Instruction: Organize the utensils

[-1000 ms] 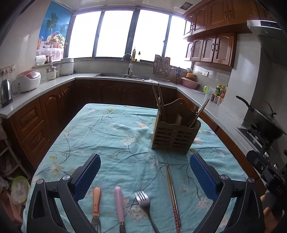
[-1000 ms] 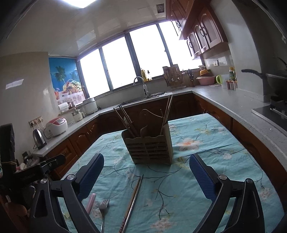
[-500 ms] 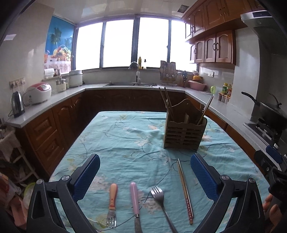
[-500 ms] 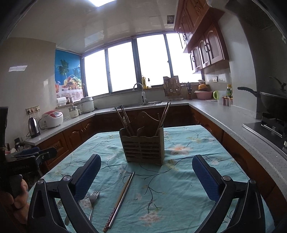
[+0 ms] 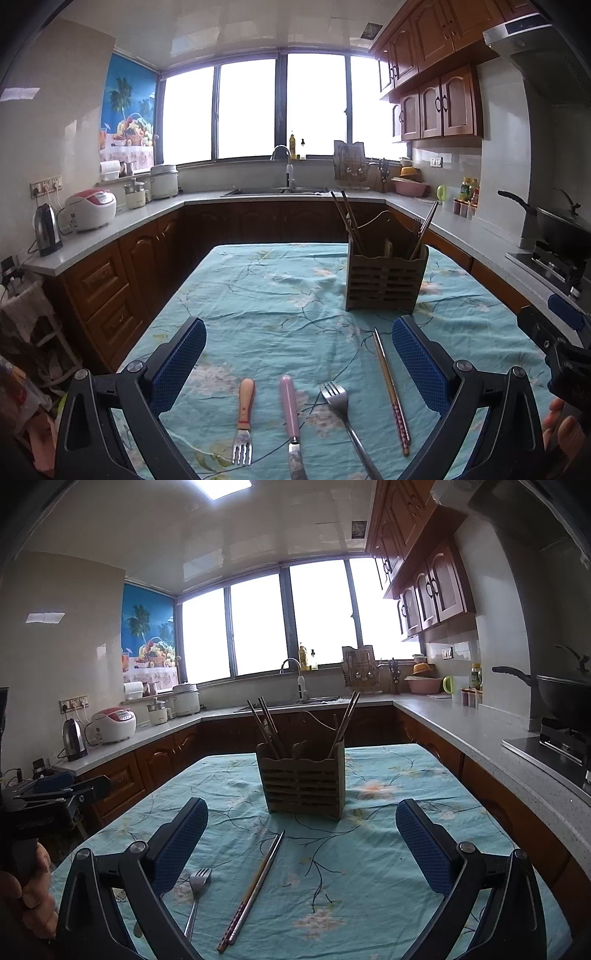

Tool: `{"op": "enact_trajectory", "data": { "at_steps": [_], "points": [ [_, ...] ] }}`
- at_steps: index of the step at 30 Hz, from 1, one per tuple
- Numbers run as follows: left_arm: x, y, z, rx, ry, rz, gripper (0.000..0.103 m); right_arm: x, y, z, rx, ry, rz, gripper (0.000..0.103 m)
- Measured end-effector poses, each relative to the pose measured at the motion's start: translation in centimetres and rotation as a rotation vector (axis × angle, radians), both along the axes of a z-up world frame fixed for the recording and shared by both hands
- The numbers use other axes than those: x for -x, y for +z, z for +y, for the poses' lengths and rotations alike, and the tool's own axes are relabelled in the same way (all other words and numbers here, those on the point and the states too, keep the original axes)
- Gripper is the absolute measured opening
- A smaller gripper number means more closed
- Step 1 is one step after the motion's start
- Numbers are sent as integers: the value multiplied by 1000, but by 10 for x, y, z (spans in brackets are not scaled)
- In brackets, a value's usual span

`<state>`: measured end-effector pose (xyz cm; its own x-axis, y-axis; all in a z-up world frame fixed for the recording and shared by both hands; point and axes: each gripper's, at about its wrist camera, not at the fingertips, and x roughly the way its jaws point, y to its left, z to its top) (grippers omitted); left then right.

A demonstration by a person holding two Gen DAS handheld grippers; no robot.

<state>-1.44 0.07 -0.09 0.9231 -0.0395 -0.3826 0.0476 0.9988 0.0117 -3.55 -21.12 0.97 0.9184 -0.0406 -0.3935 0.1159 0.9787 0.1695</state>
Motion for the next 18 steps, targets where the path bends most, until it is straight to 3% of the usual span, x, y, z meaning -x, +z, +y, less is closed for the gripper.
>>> {"op": "enact_trajectory", "data": {
  "at_steps": [18],
  "points": [
    [4, -10, -1, -17, -4, -9, 102, 5, -11, 5, 16, 14, -13, 103]
  ]
}}
